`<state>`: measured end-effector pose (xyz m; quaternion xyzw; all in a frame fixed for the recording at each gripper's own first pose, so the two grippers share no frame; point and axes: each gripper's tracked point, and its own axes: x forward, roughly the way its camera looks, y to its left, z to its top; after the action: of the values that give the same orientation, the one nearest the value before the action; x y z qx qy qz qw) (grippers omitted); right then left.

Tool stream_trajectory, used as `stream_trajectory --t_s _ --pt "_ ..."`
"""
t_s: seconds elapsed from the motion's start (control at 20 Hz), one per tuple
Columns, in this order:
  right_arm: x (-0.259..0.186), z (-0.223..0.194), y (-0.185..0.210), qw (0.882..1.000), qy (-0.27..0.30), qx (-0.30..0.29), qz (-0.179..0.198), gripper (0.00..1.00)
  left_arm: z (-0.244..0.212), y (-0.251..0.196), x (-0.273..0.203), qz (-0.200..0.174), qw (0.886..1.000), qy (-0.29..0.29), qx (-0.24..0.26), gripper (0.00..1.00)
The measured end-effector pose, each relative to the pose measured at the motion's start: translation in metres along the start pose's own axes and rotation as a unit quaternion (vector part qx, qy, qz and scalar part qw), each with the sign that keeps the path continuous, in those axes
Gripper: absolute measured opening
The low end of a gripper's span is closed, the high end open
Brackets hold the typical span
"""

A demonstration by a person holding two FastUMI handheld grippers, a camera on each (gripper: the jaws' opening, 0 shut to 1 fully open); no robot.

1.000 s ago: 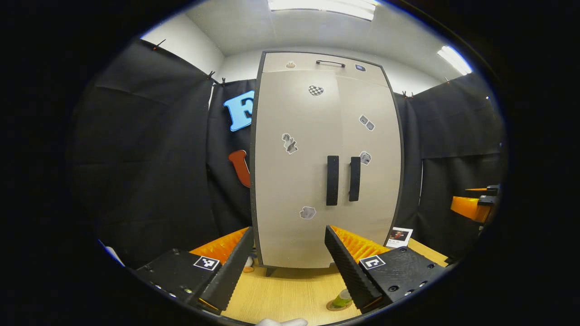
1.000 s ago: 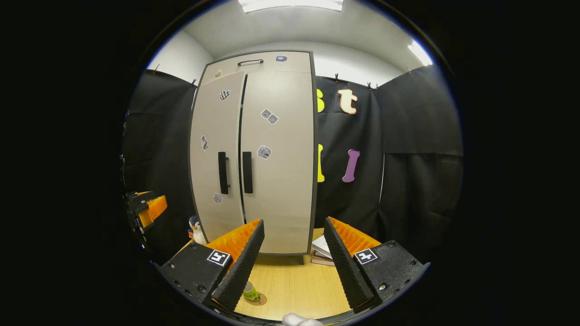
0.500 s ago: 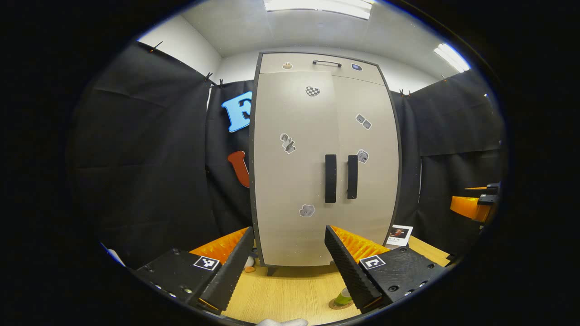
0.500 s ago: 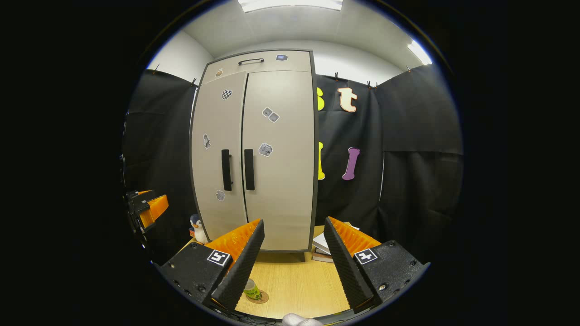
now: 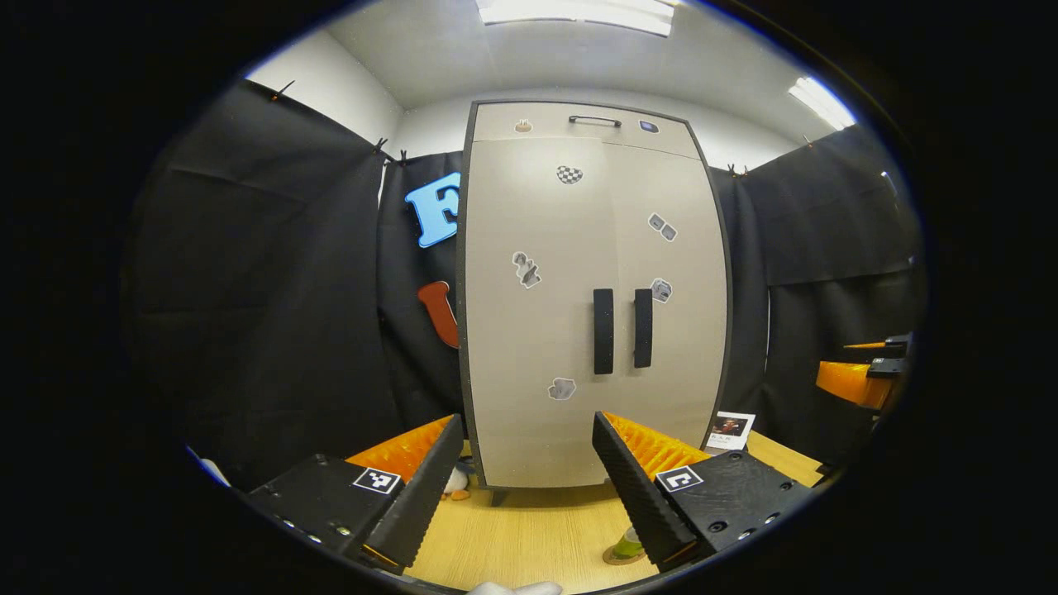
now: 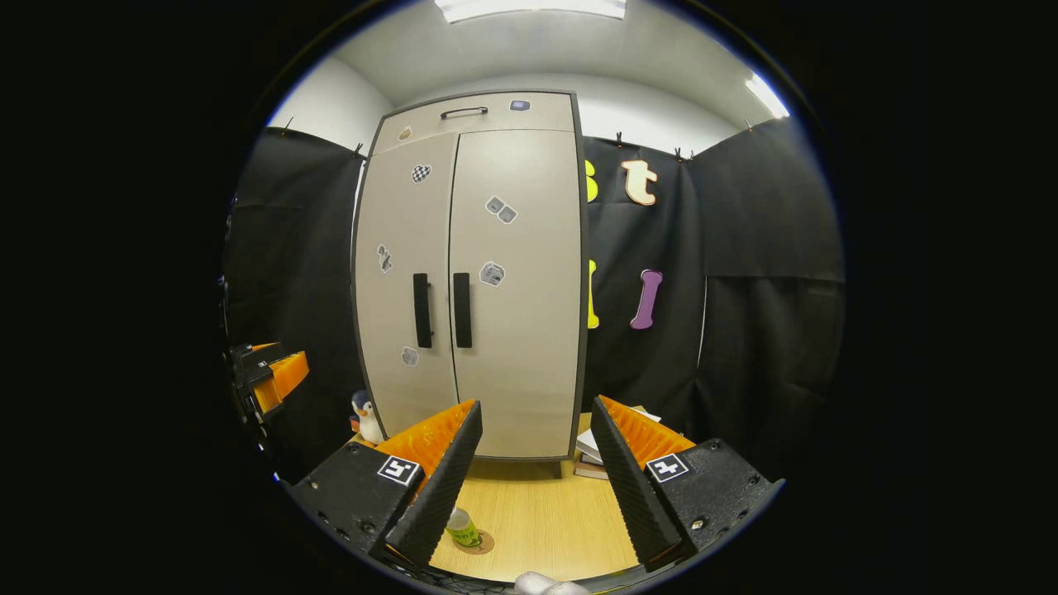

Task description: Grasp the bottle in the cabinet with the left hand and place it on the coaster, then close the right door with the right hand and the left door with the left hand.

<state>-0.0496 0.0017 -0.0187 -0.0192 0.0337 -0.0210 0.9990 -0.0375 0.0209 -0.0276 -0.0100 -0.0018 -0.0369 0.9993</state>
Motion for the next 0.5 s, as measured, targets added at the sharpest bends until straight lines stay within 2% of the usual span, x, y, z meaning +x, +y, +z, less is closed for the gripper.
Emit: stream_trajectory --t_s 0.5 --pt "0.011 0.004 -0.005 1.000 -0.010 0.011 0.005 0.82 0.002 0.001 0.002 0.010 1.000 0.002 0.004 0.96"
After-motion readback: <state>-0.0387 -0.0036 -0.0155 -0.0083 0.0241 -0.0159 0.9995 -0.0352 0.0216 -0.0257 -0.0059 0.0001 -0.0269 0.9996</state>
